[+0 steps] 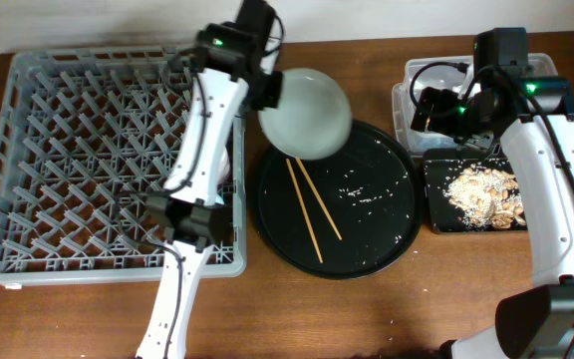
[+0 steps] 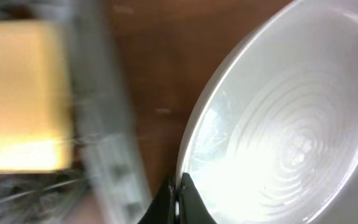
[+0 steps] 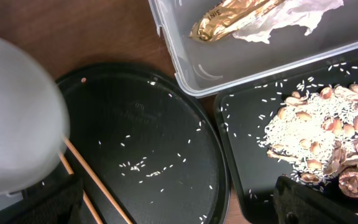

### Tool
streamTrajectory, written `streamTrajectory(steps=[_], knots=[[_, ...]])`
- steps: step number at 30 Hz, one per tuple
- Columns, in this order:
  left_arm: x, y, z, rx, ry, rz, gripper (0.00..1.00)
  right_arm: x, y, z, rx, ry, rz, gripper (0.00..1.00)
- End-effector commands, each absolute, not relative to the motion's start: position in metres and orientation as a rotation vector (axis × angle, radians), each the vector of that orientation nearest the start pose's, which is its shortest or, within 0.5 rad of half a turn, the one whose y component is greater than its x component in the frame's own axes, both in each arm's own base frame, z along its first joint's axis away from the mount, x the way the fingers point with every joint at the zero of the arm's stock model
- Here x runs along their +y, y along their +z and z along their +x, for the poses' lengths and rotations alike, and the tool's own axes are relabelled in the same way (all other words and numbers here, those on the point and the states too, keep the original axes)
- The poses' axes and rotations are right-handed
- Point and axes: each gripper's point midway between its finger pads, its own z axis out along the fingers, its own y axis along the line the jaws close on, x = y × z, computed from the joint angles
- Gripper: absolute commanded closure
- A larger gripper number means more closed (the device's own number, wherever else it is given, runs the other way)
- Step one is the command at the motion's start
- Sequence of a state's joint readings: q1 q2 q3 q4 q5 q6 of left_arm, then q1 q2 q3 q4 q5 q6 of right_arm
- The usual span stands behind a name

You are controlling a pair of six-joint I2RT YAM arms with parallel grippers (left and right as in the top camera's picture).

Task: Sort waste into correct bins and load items into the dishwasher rack
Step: 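Grasp the white plate with the left gripper and lift it, then stand the white plate upright at the back of the rack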

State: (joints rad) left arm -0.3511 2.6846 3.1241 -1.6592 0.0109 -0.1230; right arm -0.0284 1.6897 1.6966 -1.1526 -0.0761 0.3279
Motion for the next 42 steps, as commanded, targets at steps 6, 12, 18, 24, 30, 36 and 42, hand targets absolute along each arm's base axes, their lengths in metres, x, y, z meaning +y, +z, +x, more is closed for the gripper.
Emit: streamTrajectory(steps=[6,12,18,24,30,36,42], knots=[[-0.017,0.305,0.509,2.436,0.365,-0.108,1.0,-0.002,0.219,0.399,2.672,0.177,0.462,0.01],[0.068,0.339,0.494,2.207,0.897,-0.46,1.0,-0.002,0.219,0.399,2.672,0.177,0.462,0.02],[0.078,0.311,0.499,2.189,1.028,-0.557,1.0,-0.002,0.219,0.399,2.672,0.176,0.462,0.02],[0.06,0.244,0.527,2.271,1.088,-0.472,1.0,-0.002,0.219,0.399,2.672,0.177,0.462,0.02],[0.044,0.2,0.533,2.33,1.108,-0.403,1.0,-0.002,0.219,0.399,2.672,0.177,0.462,0.01],[0.016,0.18,0.543,2.458,0.825,-0.371,0.42,-0.002,0.219,0.399,2.672,0.176,0.462,0.02],[-0.119,0.222,0.527,2.629,-0.113,0.133,0.34,-0.002,0.219,0.399,2.672,0.177,0.462,0.02]])
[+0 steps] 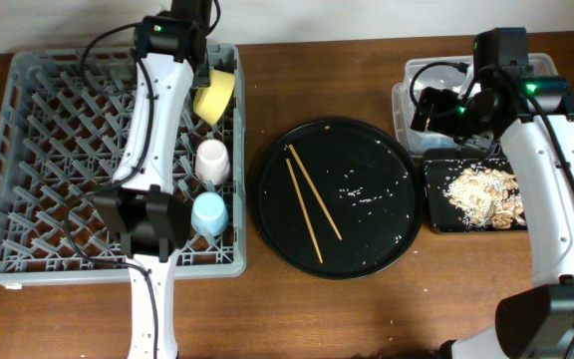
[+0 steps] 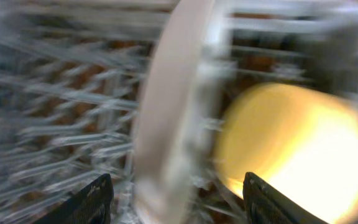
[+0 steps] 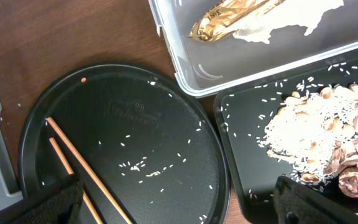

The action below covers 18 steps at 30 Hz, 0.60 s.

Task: Sort waste into correct bins and load items into the dishwasher rack
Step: 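Stand the white plate upright at the back of the rack, then reach the left gripper to the black tray and grasp one chopstick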

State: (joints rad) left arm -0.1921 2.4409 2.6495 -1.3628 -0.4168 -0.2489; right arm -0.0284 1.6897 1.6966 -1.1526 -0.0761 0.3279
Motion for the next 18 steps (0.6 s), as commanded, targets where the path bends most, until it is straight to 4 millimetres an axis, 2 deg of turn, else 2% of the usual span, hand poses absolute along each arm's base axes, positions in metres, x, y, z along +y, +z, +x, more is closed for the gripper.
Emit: streamTrajectory(steps=[1,3,6,7,9,10,12,15,18], knots=[[-0.148,0.222,0.509,2.668,-0.234,0.226,0.34,-0.002,0.219,0.399,2.673,0.176,0.462,0.02],[-0.173,0.208,0.484,2.757,-0.272,0.288,0.34,-0.002,0.219,0.399,2.672,0.177,0.462,0.02],[-0.223,0.171,0.442,2.892,-0.266,0.433,0.34,-0.002,0.219,0.399,2.672,0.176,0.462,0.02],[-0.234,0.163,0.435,2.911,-0.26,0.472,0.34,-0.002,0.219,0.399,2.672,0.176,0.462,0.01],[-0.257,0.139,0.419,2.968,-0.247,0.437,0.34,-0.002,0.219,0.399,2.672,0.176,0.462,0.02],[-0.265,0.126,0.412,2.996,-0.241,0.415,0.39,-0.002,0.219,0.399,2.672,0.177,0.462,0.02],[-0.272,0.096,0.398,3.07,-0.215,0.339,0.43,-0.002,0.219,0.399,2.672,0.177,0.462,0.02],[-0.274,0.061,0.388,3.124,-0.195,0.261,0.43,-0.002,0.219,0.399,2.672,0.177,0.462,0.02],[-0.278,0.042,0.391,3.113,-0.21,0.199,0.43,-0.002,0.219,0.399,2.672,0.177,0.462,0.02]])
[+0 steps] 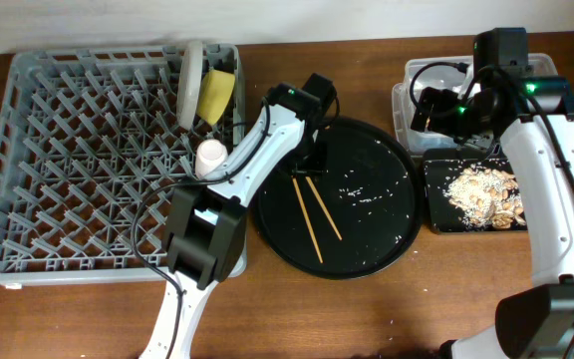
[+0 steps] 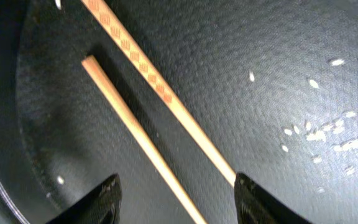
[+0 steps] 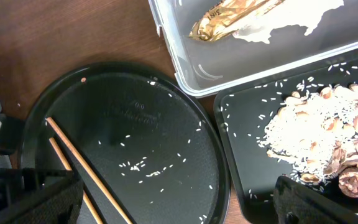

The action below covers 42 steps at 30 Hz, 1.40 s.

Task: Sort waste into correct bins and load items into the dishwasher rack
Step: 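Reach the left gripper to the black tray and grasp one chopstick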

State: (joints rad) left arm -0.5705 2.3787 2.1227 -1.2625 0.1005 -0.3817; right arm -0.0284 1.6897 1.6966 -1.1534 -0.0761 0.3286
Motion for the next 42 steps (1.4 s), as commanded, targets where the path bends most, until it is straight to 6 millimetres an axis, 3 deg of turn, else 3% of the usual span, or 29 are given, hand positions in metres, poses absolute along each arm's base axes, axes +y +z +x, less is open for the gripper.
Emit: streamTrajectory(steps=[1,5,12,24,29,35,42], knots=[[-0.28,0.039,0.392,3.106,-0.218,0.177,0.43,-0.002,0.219,0.399,2.672,0.177,0.462,0.02],[-0.296,0.038,0.4,3.047,-0.26,0.203,0.44,-0.002,0.219,0.399,2.672,0.177,0.462,0.02],[-0.308,0.037,0.392,2.984,-0.119,0.284,0.47,-0.002,0.219,0.399,2.672,0.176,0.462,0.02],[-0.294,0.019,0.386,3.017,-0.037,0.146,0.56,-0.002,0.219,0.399,2.672,0.177,0.462,0.02],[-0.293,0.016,0.385,3.022,-0.033,0.141,0.7,-0.002,0.219,0.399,2.672,0.176,0.462,0.02],[-0.294,0.012,0.385,3.027,-0.029,0.136,0.7,-0.002,0.219,0.399,2.672,0.176,0.462,0.01],[-0.288,-0.005,0.384,3.101,-0.09,0.089,0.75,-0.002,0.219,0.399,2.673,0.177,0.462,0.02]])
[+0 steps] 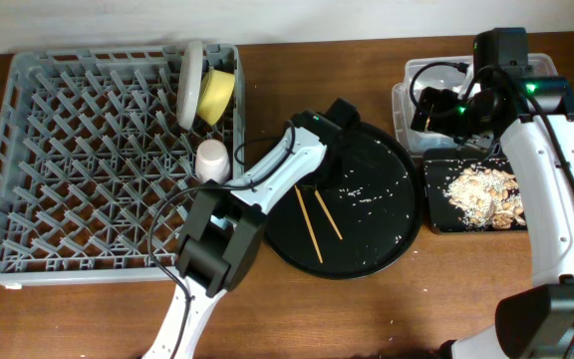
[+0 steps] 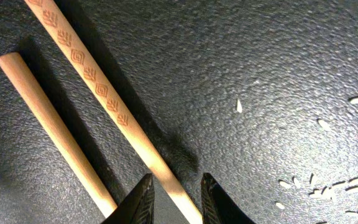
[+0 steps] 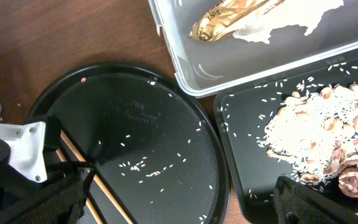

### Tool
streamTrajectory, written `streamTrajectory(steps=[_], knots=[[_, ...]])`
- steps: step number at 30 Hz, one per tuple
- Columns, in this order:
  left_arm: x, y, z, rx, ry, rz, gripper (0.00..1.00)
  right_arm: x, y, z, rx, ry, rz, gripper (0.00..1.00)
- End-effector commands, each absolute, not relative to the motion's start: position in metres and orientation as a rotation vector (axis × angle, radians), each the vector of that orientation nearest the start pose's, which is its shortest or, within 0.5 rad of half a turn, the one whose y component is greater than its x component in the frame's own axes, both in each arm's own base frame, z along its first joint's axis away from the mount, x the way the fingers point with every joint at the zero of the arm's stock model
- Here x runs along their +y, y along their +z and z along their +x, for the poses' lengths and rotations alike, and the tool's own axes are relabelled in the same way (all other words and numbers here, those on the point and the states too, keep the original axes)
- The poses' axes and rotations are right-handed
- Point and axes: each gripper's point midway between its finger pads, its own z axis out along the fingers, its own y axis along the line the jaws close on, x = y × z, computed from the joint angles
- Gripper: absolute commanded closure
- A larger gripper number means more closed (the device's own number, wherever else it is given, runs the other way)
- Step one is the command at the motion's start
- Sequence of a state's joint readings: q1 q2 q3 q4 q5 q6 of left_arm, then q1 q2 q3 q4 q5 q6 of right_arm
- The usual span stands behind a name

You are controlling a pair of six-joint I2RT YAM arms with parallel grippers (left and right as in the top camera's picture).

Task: Sort waste into correct bins and load items into the dishwasher rack
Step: 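Reach the left gripper to the black tray and grasp one chopstick, then carry the chopstick to the rack and drop it in upright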

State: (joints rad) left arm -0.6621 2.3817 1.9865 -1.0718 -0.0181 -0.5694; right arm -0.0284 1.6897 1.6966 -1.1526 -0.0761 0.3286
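Note:
Two wooden chopsticks point(image 1: 312, 219) lie on the round black tray point(image 1: 377, 239). My left gripper point(image 2: 176, 200) is down on the tray, open by a narrow gap. Its fingers straddle the patterned chopstick point(image 2: 104, 106), and the plain chopstick point(image 2: 48, 124) lies just outside the left finger. The grey dishwasher rack point(image 1: 78, 170) holds a white bowl point(image 1: 188, 72) on edge, a yellow sponge point(image 1: 216, 95) and a white cup point(image 1: 210, 157). My right gripper point(image 3: 182, 199) hangs wide open and empty above the bins.
A clear bin point(image 3: 241, 62) at the back right holds a gold wrapper point(image 3: 229, 18) and crumpled paper. In front of it a black rectangular tray point(image 1: 436, 214) carries rice and nut shells point(image 1: 481, 194). Rice grains are scattered over the round tray.
My left gripper has come down closer to the chopsticks, a little further along them. Its jaws have narrowed from wide open to a small gap round the patterned chopstick. The right arm has not moved.
My left gripper first held the white bowl by its rim near the round tray's back edge. Then it was at the rack's back right corner, open, with the bowl beside the sponge. The bowl stayed in the rack while the gripper appeared over the chopsticks, and now straddles one.

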Motion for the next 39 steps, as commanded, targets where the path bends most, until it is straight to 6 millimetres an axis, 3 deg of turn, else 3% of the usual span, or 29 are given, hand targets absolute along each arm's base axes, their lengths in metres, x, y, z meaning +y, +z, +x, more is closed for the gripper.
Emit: streamTrajectory(steps=[1,7,9,10,16,19,21,24,30,32,35,36,39], knots=[[-0.287,-0.008,0.384,3.115,-0.101,0.083,0.75,-0.002,0.219,0.399,2.672,0.176,0.462,0.02],[-0.286,-0.01,0.384,3.127,-0.12,0.072,0.76,-0.002,0.219,0.399,2.672,0.177,0.462,0.02],[-0.287,-0.009,0.385,3.124,-0.123,0.072,0.95,-0.002,0.219,0.399,2.673,0.177,0.462,0.01],[-0.288,-0.006,0.388,3.114,-0.132,0.07,0.98,-0.002,0.219,0.399,2.672,0.176,0.462,0.02],[-0.291,0.005,0.392,3.1,-0.146,0.099,0.99,-0.002,0.219,0.399,2.672,0.176,0.462,0.02],[-0.298,0.022,0.401,3.068,-0.178,0.123,0.99,-0.002,0.219,0.399,2.672,0.176,0.462,0.01],[-0.303,0.043,0.407,3.038,-0.207,0.196,1.0,-0.002,0.219,0.399,2.672,0.176,0.462,0.02],[-0.312,0.091,0.419,2.958,-0.26,0.255,0.99,-0.002,0.219,0.399,2.672,0.176,0.462,0.01],[-0.317,0.15,0.433,2.823,-0.318,0.38,1.0,-0.002,0.219,0.399,2.672,0.176,0.462,0.02],[-0.294,0.176,0.44,2.793,-0.271,0.352,0.99,-0.002,0.219,0.399,2.672,0.177,0.462,0.02],[-0.232,0.226,0.447,2.756,-0.209,0.252,1.0,-0.002,0.219,0.399,2.672,0.176,0.462,0.02],[-0.216,0.25,0.45,2.698,-0.263,0.305,1.0,-0.002,0.219,0.399,2.672,0.176,0.462,0.02],[-0.187,0.306,0.444,2.568,-0.313,0.33,1.0,-0.002,0.219,0.399,2.672,0.177,0.462,0.02]])
